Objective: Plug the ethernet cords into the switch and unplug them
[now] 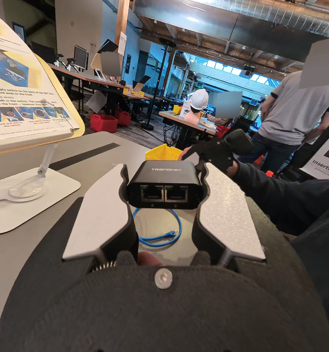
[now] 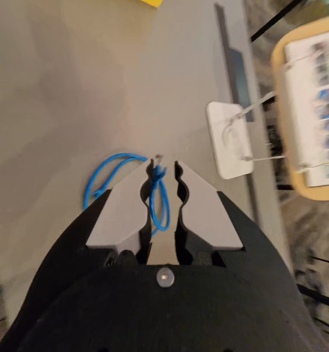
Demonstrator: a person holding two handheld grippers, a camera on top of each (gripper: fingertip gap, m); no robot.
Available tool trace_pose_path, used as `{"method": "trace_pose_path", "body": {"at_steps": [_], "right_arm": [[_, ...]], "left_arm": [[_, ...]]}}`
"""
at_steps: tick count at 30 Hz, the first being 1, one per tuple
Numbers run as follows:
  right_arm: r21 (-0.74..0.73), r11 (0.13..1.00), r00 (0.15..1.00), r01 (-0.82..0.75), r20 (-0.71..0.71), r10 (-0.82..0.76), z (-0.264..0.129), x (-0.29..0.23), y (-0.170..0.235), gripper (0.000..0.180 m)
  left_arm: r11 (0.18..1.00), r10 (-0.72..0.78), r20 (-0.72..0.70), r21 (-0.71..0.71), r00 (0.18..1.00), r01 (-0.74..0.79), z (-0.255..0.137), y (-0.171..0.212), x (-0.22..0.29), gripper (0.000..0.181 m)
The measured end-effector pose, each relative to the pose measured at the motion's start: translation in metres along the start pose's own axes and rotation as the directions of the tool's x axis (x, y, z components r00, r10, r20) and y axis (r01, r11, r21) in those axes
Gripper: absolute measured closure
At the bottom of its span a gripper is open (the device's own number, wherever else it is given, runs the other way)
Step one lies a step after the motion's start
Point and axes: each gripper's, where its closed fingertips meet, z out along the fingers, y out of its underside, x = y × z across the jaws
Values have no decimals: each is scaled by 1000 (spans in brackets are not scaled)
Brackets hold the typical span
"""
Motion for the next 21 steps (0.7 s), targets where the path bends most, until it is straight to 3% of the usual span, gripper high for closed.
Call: {"method": "trace_pose_path", "body": {"at_steps": [4,6,9,11,12,17,20,21], "right_arm": [[-88,970,956,-225,172,237,7,-10,21,130],[-109,963,950,-248,167,264,12,3,29,132],[-322,940,926,-116,307,219,22,-12,66,131],[-397,918,917,-22,357,176,41,-17,86,106],[-419,908,926,-6,341,164,56,-13,94,105],[-440,897,903,47,402,150,108,-23,118,134],[-398,915,893,-74,383,238,121,-19,108,148],[-392,914,880,-106,391,270,122,-20,106,165]], "left_arm": [[1000,8,-2,-21,1000,-8,1,5,-1,108],[1000,10,0,-30,1000,-10,2,7,-3,108],[999,2,-7,-39,1000,-3,1,10,-5,108],[999,-1,-12,-45,1000,1,0,11,-4,108],[999,-2,-13,-48,1000,1,0,12,-4,108],[998,-3,-12,-56,1000,2,-1,14,-6,108],[999,-4,-10,-50,1000,3,-3,12,-8,108],[999,-5,-9,-47,1000,4,-4,11,-8,108]]}}
